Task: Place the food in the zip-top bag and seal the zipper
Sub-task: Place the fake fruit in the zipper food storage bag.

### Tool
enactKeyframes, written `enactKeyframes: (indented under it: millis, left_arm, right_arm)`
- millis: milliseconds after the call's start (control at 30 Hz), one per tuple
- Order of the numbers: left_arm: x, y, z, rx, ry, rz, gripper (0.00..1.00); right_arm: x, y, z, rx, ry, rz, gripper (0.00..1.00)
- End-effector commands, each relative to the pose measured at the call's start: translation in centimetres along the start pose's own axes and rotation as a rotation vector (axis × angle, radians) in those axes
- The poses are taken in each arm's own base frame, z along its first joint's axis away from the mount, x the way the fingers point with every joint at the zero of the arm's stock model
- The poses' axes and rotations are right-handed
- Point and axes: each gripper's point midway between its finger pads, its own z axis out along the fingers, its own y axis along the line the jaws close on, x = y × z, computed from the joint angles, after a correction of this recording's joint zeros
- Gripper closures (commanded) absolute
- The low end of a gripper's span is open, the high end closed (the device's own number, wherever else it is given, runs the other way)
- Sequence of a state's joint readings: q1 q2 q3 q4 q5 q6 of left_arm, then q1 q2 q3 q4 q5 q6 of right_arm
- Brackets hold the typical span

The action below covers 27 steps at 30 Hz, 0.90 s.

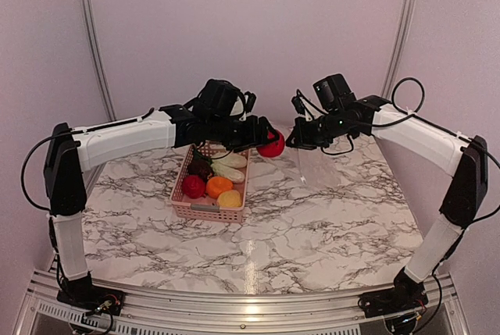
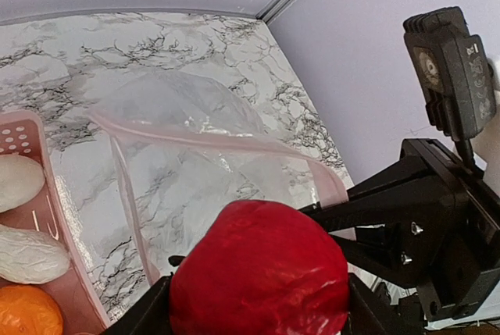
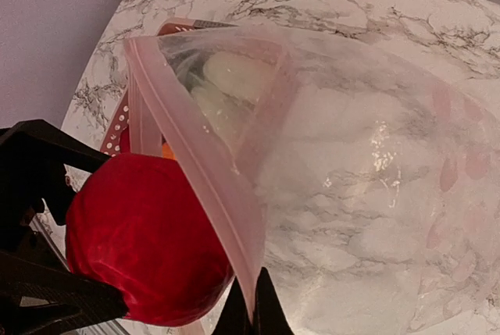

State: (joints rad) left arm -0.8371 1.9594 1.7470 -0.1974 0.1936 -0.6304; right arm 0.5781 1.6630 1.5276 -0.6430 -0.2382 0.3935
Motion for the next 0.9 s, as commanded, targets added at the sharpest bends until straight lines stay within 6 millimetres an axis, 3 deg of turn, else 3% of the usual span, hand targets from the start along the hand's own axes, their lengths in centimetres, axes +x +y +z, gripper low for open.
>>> enactKeyframes:
  millis: [0, 133, 267, 400, 633, 800, 867]
  left_arm:
    - [0.2, 1.6, 0.9, -0.096, 0.009, -0.038, 0.61]
    - [0.6, 3.2, 1.9, -0.174, 0.023, -0.081, 0.60]
    - [0.9, 3.4, 2.7, -0.182, 0.036, -0.101, 0.54]
    - [0.3, 3.0, 2.7, -0.170, 0.028, -0.090, 0.35]
    - [-4.3, -0.8, -1.6, -0.108, -0.105, 0.026, 0.05]
    - [-5.9, -2.9, -3.9, -0.053, -0.154, 0.047, 0.03]
    - [-6.1, -3.7, -4.7, -0.023, -0.167, 0.055, 0.05]
  right_arm:
    - [-1.8, 2.8, -1.9, -0.087, -0.054, 0.003, 1.00]
    - [-1.9, 3.5, -1.9, -0.098, -0.054, -0.006, 1.00]
    - [-2.5, 3.9, -2.2, -0.102, -0.062, -0.011, 1.00]
    - [-2.9, 4.0, -2.3, -0.102, -0.064, -0.013, 1.00]
    - [-3.3, 3.3, -2.2, -0.075, -0.072, -0.002, 1.00]
    - [-4.0, 2.7, -2.4, -0.071, -0.084, 0.006, 1.00]
    - [-5.0, 1.4, -3.1, -0.039, -0.105, 0.013, 1.00]
